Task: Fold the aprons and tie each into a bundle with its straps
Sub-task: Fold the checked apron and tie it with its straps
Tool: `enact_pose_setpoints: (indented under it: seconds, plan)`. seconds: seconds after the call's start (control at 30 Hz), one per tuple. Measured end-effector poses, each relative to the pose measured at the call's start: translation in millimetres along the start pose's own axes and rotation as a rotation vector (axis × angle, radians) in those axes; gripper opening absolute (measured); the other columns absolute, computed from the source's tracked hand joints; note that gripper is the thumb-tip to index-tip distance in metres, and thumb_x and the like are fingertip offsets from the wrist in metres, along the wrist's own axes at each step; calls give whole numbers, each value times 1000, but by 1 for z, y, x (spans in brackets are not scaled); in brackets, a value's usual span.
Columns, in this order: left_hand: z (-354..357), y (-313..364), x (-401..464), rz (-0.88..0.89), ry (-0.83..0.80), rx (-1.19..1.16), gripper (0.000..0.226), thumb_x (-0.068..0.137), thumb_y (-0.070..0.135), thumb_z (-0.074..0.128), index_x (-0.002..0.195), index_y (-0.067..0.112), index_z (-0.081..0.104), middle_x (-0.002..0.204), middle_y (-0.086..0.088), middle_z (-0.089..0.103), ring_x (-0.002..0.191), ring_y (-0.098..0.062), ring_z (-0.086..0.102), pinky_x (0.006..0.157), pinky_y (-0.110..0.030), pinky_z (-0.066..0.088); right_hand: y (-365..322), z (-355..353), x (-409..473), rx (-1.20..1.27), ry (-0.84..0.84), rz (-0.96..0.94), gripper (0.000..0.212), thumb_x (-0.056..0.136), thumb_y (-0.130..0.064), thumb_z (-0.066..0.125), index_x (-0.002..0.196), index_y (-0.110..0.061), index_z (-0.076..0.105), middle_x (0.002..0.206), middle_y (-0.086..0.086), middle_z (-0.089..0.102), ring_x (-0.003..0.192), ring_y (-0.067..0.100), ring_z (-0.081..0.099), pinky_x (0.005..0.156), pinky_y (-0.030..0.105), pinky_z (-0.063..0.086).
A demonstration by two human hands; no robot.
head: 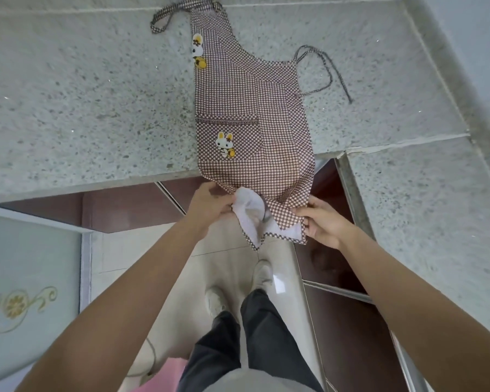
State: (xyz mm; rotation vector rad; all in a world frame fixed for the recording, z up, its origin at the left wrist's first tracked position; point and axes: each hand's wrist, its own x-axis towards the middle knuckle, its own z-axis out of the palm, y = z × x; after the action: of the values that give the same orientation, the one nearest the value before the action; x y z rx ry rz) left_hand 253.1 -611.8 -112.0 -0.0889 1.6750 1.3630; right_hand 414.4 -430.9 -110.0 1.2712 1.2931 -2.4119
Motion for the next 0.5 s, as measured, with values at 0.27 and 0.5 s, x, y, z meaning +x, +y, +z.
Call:
enact_pose_setpoints:
  seconds: [0.27,0.5]
  plan:
    - [-5,1,-46,349,338,603,17,80,4,64,91,10,53,79,2,51,74,-17,51,62,-32,49,3,-5,-15,-9,314,-100,38,83,16,50,119,6,53,96,15,63,62,14,66,49,20,53]
    - [-16,-7,-70,456,539,812,21,78,-8,54,79,11,47,95,-7,43,72,-23,44,62,-28,33,-2,-12,-30,-115,337,-142,47,84,19,32,99,-10,66,113,16,63,88,25,64,68,30,56]
